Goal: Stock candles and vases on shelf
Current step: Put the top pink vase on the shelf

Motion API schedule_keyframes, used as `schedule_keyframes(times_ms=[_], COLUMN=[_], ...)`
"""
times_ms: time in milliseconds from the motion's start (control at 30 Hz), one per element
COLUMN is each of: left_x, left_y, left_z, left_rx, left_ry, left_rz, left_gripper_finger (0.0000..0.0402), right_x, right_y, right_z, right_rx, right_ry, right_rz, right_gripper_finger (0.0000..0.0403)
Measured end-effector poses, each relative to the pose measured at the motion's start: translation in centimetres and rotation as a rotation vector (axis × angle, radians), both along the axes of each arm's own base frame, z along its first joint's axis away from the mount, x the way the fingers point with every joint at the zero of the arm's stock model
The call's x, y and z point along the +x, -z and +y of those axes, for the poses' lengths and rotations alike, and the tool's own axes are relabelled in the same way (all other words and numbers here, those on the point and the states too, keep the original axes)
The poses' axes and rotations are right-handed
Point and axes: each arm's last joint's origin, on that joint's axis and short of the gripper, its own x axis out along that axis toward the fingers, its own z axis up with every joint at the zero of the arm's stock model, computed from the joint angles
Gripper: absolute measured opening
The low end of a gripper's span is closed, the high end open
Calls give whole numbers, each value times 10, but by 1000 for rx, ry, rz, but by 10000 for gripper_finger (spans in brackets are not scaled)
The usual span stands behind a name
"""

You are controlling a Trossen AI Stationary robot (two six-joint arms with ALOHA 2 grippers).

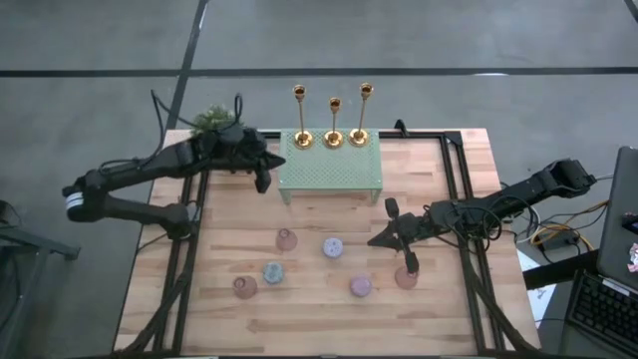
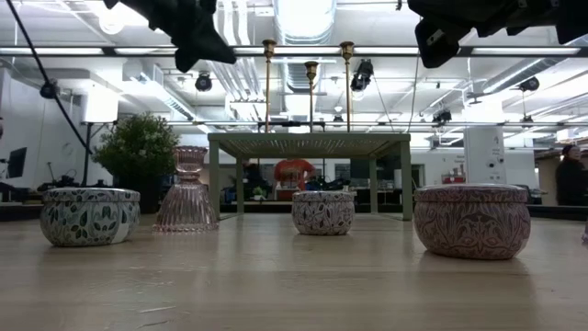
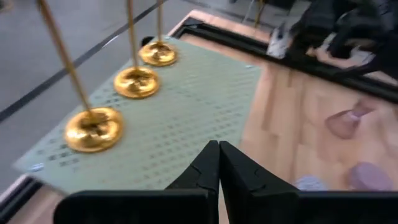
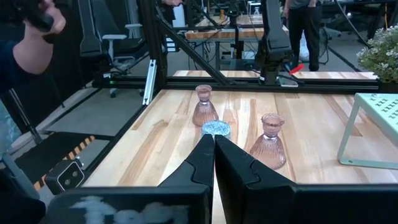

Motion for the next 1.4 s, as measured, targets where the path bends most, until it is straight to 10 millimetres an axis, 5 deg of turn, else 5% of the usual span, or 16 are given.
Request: schedule_keyframes(times_ms=[167,600,933,1400], left_x=[1,8,5,12], left_y=[13,39,46,57], left_z=[-15,-65,-102,-116], left_rx=[-1,12,16,-10], left_ry=[93,403,475,494], left_rz=[-41,57,132,200], left_gripper_finger=[34,203,197,190], right_x=[0,0,0,-1], right_y=[0,0,1,5], right_z=[0,0,0,0], right_rx=[2,5,5,60], right_ry=[0,1,1,10], right_rz=[0,6,9,76], right_gripper_finger=[8,8,8,8])
